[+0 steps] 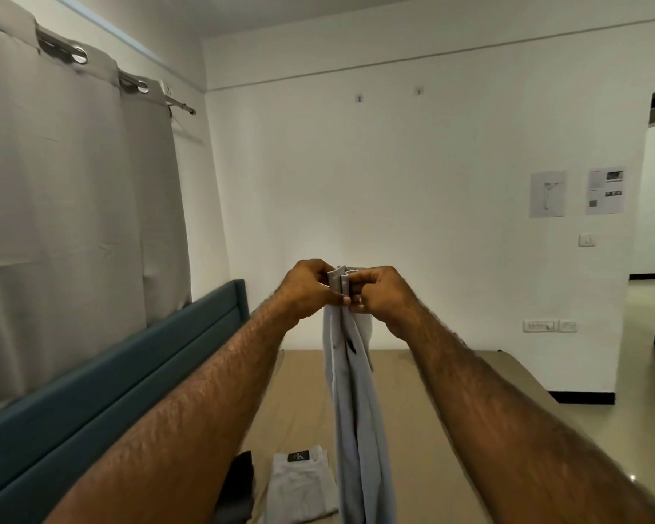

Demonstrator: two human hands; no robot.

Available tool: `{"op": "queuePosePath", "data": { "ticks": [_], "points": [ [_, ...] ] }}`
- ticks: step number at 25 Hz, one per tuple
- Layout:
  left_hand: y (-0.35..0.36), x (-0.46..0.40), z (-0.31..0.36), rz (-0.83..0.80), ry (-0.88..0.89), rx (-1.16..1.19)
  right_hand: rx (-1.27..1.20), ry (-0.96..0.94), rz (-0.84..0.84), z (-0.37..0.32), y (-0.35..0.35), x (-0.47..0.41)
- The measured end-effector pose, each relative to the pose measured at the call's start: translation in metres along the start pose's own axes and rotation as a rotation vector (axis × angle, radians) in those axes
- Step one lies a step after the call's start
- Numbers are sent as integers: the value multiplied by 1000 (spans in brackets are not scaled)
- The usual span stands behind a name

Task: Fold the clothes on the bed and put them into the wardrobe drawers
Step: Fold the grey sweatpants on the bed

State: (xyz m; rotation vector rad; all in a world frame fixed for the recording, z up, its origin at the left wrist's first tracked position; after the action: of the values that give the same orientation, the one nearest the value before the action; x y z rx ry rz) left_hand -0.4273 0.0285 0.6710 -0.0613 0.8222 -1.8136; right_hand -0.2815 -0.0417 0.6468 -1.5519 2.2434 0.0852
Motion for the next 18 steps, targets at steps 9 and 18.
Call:
{"op": "queuePosePath", "data": {
  "ticks": [9,18],
  "points": [
    [-59,54,-12,2,77,329,782,-114,-88,-39,5,45],
    [-168,129,-62,-25,52,129,758,-213,20,-114,54,124]
  ]
}}
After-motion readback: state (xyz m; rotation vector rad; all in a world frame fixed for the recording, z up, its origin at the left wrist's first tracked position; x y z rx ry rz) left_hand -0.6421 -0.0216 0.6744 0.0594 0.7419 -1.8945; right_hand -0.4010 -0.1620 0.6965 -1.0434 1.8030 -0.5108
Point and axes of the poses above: each hand's wrist, its own x-axis away from the middle knuckle, its own y-axis out of the palm, z = x × y, the point moved 4 cm from there along -x, towards the middle knuckle, and after that the axes turned 2 degrees about -y, right-handed, at the moved point
